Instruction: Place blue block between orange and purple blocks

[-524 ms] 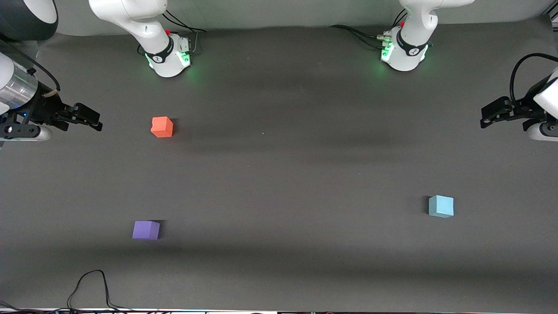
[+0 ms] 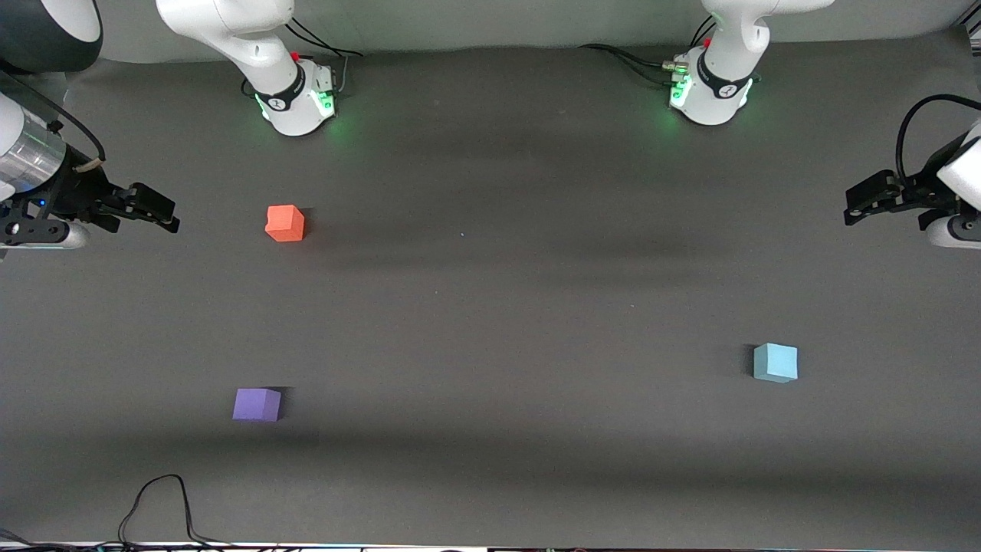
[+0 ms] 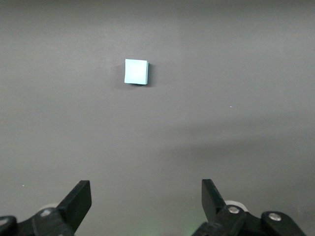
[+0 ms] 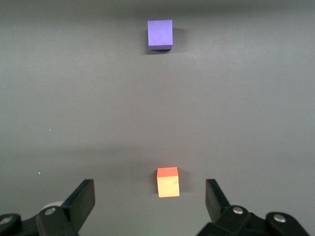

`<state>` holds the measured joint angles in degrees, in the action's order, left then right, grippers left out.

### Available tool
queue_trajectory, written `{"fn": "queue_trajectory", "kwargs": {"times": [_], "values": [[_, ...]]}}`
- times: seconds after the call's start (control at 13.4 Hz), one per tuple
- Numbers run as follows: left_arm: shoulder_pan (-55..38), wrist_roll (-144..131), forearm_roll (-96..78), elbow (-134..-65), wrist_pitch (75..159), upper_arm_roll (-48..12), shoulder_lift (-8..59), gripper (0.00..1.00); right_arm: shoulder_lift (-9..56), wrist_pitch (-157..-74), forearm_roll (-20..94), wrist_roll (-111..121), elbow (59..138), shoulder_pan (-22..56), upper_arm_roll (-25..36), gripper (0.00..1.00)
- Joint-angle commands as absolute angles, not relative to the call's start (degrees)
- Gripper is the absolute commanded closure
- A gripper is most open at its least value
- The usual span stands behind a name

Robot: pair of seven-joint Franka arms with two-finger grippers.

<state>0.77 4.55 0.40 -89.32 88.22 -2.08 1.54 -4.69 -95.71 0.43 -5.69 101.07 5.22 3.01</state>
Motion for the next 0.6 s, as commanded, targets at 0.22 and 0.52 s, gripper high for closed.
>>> {"fn": "queue_trajectory", "kwargs": {"times": [0.22,0.52], "values": [[1.67,10.54,0.17,-88.07,93.05,-1.49,5.52,0.0,-4.92,-96.59,-0.26,-6.86,101.43,5.45,3.16,0.01],[3.69,13.27,-0.88,-81.24,96.86,-1.49,14.56,0.0,-4.92,-96.59,-0.26,-6.86,101.43,5.45,3.16,0.01]]}}
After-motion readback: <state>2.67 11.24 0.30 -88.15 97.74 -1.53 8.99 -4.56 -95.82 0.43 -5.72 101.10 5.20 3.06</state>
